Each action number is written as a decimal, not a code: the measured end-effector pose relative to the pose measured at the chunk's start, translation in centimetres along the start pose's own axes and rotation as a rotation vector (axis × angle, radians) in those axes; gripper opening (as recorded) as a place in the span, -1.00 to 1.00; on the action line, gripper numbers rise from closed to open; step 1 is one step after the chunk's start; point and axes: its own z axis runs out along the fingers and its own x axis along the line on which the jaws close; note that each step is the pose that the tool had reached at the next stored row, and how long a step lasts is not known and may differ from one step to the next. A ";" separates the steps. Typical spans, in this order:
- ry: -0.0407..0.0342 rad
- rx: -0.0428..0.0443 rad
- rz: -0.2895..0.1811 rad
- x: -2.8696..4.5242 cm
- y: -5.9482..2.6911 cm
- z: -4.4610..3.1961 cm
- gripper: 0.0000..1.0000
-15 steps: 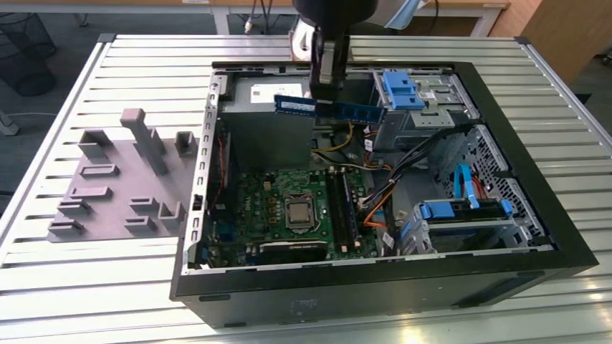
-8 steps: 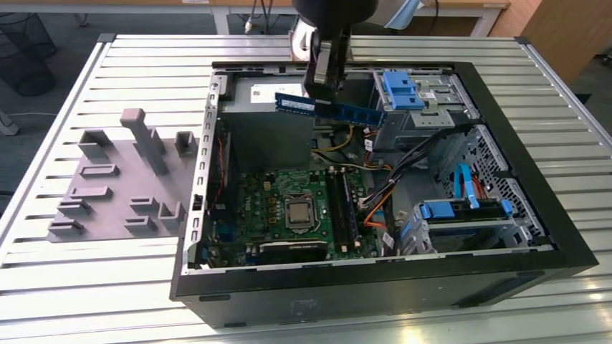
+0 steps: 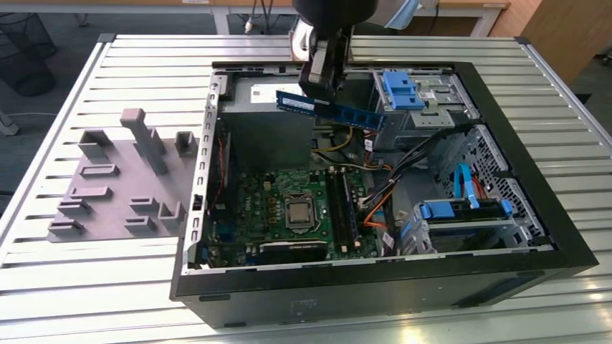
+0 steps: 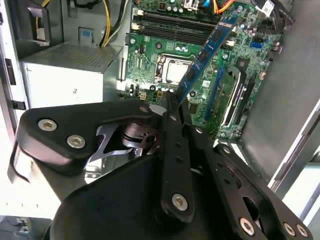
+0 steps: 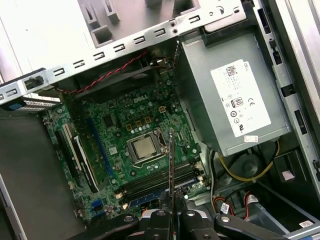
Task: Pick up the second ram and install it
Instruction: 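Insert the second ram into the second slot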
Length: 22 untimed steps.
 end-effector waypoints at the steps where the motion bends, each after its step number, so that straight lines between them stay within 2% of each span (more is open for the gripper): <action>1: 0.0002 0.0000 0.009 0.00 0.00 0.00 -0.73; 22: 0.0050 0.0006 0.204 0.00 0.00 0.09 -0.73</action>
